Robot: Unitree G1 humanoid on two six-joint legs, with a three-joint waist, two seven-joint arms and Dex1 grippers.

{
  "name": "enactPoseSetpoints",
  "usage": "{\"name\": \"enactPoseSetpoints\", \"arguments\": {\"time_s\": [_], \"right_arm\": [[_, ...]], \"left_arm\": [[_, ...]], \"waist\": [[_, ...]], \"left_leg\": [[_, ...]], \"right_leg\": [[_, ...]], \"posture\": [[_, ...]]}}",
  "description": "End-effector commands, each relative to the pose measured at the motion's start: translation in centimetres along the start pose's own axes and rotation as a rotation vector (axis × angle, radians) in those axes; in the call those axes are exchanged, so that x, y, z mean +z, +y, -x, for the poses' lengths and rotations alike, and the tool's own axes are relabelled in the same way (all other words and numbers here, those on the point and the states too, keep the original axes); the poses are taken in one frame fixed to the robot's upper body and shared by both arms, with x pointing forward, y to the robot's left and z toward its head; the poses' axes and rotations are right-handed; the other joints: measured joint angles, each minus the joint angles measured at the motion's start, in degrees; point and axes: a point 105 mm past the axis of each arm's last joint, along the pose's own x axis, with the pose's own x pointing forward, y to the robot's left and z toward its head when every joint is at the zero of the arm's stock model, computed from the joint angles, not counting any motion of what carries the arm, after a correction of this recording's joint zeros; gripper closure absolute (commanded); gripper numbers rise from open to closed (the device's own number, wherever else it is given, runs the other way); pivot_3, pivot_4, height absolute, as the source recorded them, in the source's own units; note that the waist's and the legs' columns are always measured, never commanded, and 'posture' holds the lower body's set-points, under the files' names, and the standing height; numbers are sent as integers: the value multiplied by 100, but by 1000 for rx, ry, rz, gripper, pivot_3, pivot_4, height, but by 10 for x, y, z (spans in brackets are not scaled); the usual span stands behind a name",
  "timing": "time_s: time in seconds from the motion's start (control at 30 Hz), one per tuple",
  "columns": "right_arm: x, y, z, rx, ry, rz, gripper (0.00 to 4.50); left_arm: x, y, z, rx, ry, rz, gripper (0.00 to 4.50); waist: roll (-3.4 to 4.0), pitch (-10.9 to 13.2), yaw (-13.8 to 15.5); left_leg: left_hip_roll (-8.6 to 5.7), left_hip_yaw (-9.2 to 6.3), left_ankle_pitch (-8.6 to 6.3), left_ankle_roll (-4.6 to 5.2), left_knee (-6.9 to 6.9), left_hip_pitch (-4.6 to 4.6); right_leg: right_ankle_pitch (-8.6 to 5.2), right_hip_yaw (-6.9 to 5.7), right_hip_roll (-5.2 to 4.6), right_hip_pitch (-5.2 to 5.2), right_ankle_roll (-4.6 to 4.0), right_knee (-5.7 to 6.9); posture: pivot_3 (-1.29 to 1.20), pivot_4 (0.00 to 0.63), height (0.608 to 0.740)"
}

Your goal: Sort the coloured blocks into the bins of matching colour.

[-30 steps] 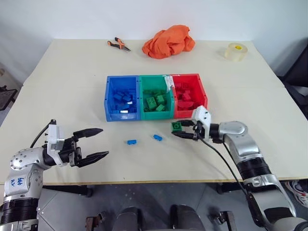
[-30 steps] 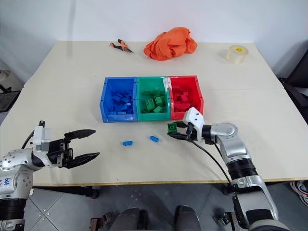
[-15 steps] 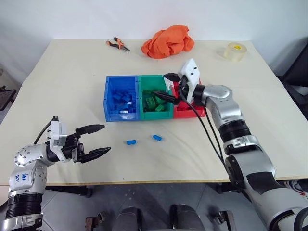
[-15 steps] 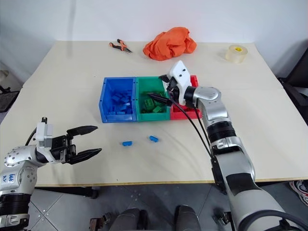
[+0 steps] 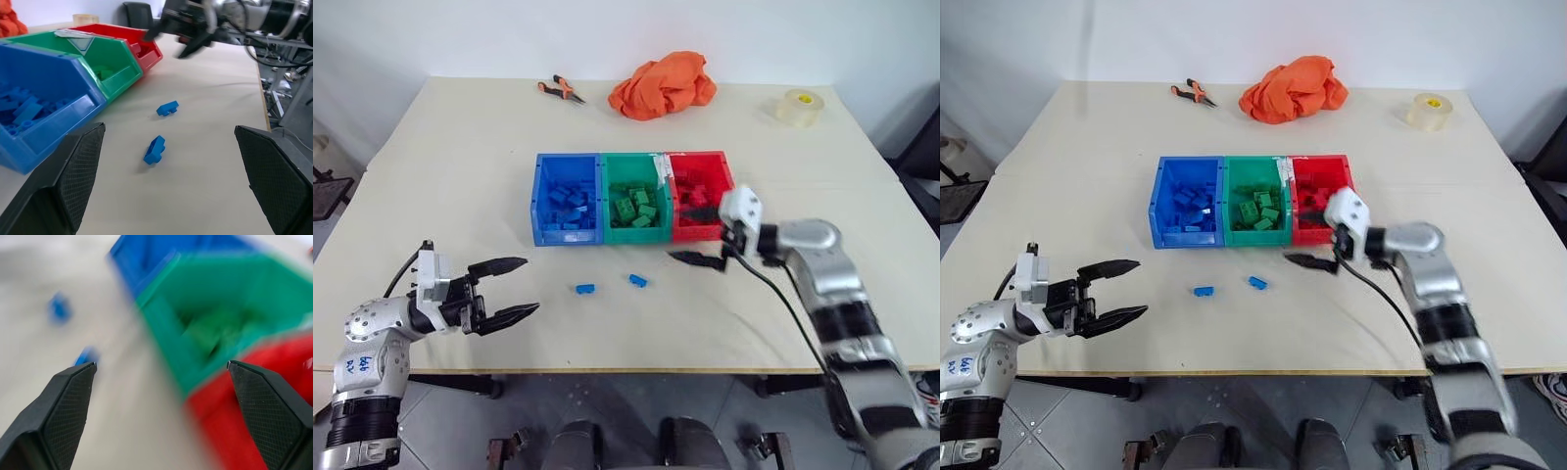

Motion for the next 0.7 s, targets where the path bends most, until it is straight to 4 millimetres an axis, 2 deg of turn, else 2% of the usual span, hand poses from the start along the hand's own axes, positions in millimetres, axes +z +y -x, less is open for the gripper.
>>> {"name": "enactPoseSetpoints", "arguments": {"time_s": [0.03,0.1,0.17,0.27,0.4,0.53,0.7], "right_arm": [[3,9,48,-49,70,8,31],[-9,18,67,-66,144,-24,31],[-15,24,78,-75,190,-42,31],[-16,30,75,-73,197,-45,31],[-11,35,51,-45,155,-41,31],[-1,39,4,8,59,-38,31],[0,44,-37,75,26,-71,31]], "left_arm": [[6,3,5,1,-6,-31,0],[6,4,7,2,-2,-31,0],[6,5,8,1,1,-31,0],[5,6,7,-3,1,-31,0],[6,4,2,-15,-9,-35,0],[6,-2,0,-34,-14,-29,0],[7,-9,4,-33,-10,-28,0]], "waist": [[1,0,1],[-1,-1,6],[-1,-1,-14],[0,-1,-43],[0,-1,-23],[-1,-1,-29],[0,-1,-19]], "left_leg": [[3,5,1,-1,-2,0],[5,5,0,-1,-6,6],[5,10,0,0,-5,6],[16,27,0,-1,-6,12],[18,26,0,-3,-6,13],[17,21,0,-3,-4,10],[10,13,0,-2,-4,6]], "right_leg": [[0,0,0,0,-1,-7],[0,-3,0,6,-1,-11],[0,-4,2,19,-1,-39],[-1,-4,3,25,-1,-56],[-1,-3,-3,23,-2,-55],[-1,-3,-5,23,-2,-55],[-1,-4,-4,16,-2,-40]], "posture": [[0,150,740],[0,150,740],[0,150,740],[0,150,740],[0,150,740],[0,150,740],[0,150,740]]}}
